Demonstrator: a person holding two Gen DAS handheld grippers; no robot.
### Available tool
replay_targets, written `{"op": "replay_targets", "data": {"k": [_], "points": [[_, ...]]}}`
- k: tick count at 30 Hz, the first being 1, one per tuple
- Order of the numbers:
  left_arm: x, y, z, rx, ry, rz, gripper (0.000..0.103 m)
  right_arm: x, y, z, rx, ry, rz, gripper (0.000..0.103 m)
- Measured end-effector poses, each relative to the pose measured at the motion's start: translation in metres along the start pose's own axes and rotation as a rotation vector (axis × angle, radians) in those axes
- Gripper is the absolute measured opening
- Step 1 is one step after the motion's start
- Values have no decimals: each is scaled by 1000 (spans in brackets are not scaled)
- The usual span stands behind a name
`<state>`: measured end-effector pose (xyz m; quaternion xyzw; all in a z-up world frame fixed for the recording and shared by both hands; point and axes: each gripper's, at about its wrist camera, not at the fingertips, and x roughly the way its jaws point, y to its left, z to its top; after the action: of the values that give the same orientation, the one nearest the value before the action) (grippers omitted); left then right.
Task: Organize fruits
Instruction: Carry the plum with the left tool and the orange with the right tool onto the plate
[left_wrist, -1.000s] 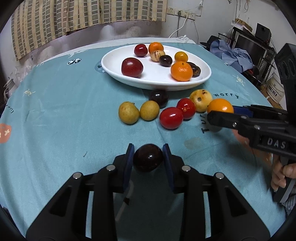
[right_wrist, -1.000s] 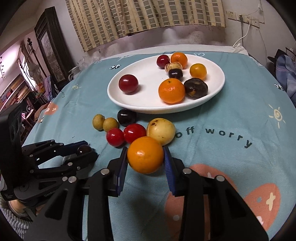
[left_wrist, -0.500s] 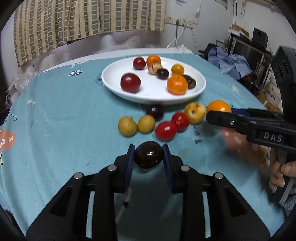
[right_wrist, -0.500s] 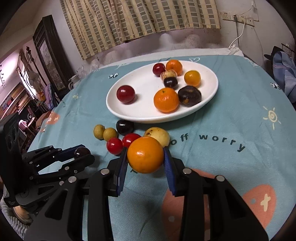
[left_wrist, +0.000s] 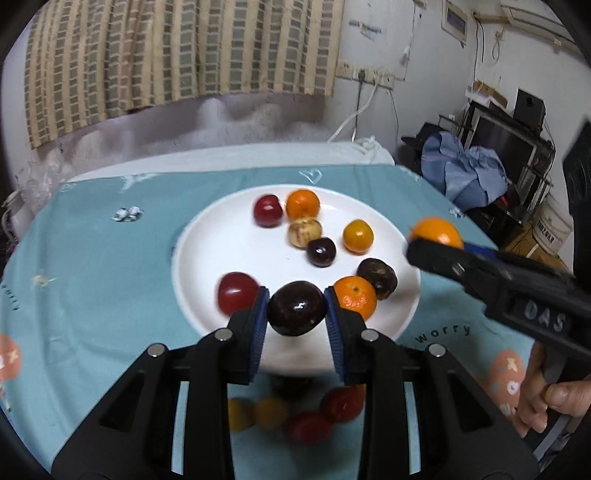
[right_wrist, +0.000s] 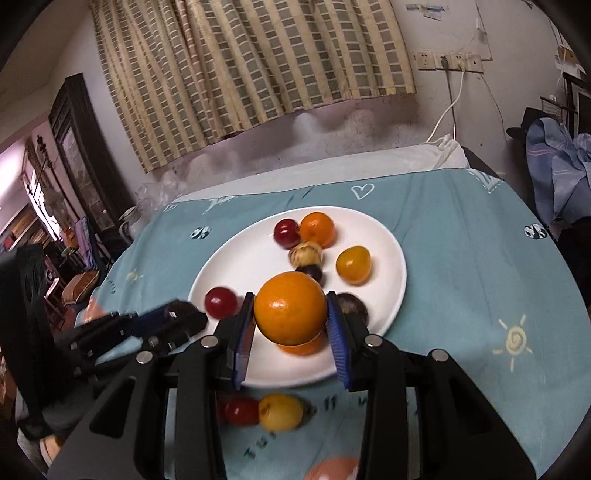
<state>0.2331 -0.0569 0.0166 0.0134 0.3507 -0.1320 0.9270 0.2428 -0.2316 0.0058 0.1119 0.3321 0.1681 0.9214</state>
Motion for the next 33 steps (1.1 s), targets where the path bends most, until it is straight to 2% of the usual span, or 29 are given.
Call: {"op": "replay_targets", "data": {"k": [4,5,6,7,8,11,15,18,21,24,27,30,33], "points": [[32,-4,-7,15,56,2,32,31,-14,6,54,58,28,39],[36,-3,-8,13,66,2,38,36,-16,7,71,62,30,42],[37,-3,-10,11,69,3,56,39,-17,9,83,61,22,55],[36,0,-11,3,61,14,65,38,-17,9,89,46,12,73],[34,1,-11,-3,53,22,72,34,-17,9,87,13,6,73],[22,8,-11,-22,29,28,74,17,-11,11,55,-29,18,73],[-2,14,-19,-35,-13,57,88,-20,2,9,76,-47,85,76],[-24,20,-38,-19,-38,127,91,-40,12,-6,60,-40,92,92],[-39,35,-61,-42,-26,161,92,-55,20,-26,2,-35,56,92],[-48,50,-82,-81,-4,194,92,-66,10,-56,15,-61,27,92],[-52,55,-92,-96,-1,206,92,-62,1,-78,42,-9,19,92],[-45,51,-93,-61,8,243,93,-53,1,-80,39,31,10,92],[-38,48,-93,-44,27,240,93,-50,4,-81,24,42,6,92]]}}
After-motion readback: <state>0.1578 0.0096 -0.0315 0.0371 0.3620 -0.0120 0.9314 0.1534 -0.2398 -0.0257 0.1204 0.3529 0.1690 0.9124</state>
